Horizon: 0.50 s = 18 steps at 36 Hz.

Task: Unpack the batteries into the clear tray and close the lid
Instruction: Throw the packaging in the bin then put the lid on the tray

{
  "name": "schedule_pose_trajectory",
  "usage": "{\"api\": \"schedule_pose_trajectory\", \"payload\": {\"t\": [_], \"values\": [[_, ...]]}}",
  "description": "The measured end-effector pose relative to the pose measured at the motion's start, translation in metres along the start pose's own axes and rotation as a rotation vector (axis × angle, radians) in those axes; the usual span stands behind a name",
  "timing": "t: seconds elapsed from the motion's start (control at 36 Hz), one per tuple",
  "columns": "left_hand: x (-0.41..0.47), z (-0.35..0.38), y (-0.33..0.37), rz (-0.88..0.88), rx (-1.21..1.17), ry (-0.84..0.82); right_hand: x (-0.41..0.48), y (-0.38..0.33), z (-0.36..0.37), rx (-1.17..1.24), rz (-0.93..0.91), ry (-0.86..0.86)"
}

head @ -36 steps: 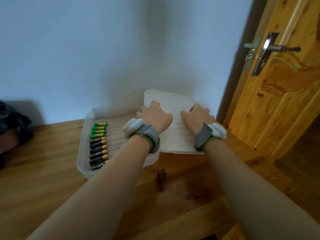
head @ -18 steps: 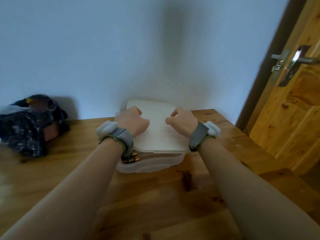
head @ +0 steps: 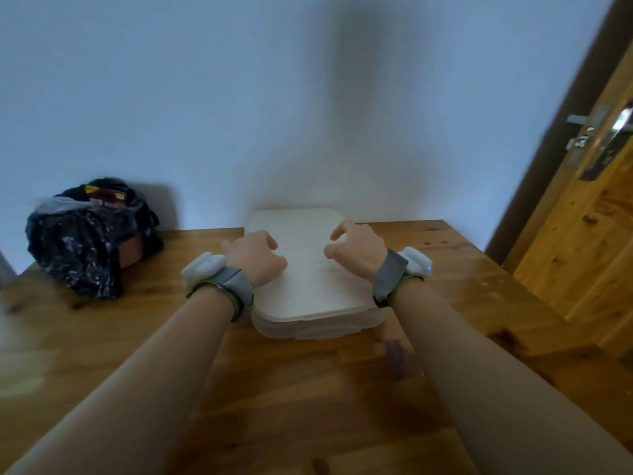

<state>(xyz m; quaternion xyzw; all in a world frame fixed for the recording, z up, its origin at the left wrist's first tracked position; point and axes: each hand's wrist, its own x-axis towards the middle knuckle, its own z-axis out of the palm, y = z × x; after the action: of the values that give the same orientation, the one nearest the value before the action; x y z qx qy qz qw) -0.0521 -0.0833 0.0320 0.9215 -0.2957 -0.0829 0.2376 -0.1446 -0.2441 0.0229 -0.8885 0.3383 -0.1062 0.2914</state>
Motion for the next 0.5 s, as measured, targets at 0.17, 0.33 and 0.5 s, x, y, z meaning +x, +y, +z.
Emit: {"api": "schedule_pose_trajectory", "payload": {"t": [0.17,0.33,0.5], "values": [[0.001,0.001,-0.002,-0.002,0.044,-0.029,0.004,0.002,0.007,-0.101,-0.003,0.012],[0.007,0.005,-0.005,-0.008,0.045,-0.066,0.009,0.004,0.01,-0.202,0.009,0.005],[0.013,0.009,-0.008,-0.021,0.059,-0.113,0.006,0.007,0.017,-0.319,0.011,-0.01]]}}
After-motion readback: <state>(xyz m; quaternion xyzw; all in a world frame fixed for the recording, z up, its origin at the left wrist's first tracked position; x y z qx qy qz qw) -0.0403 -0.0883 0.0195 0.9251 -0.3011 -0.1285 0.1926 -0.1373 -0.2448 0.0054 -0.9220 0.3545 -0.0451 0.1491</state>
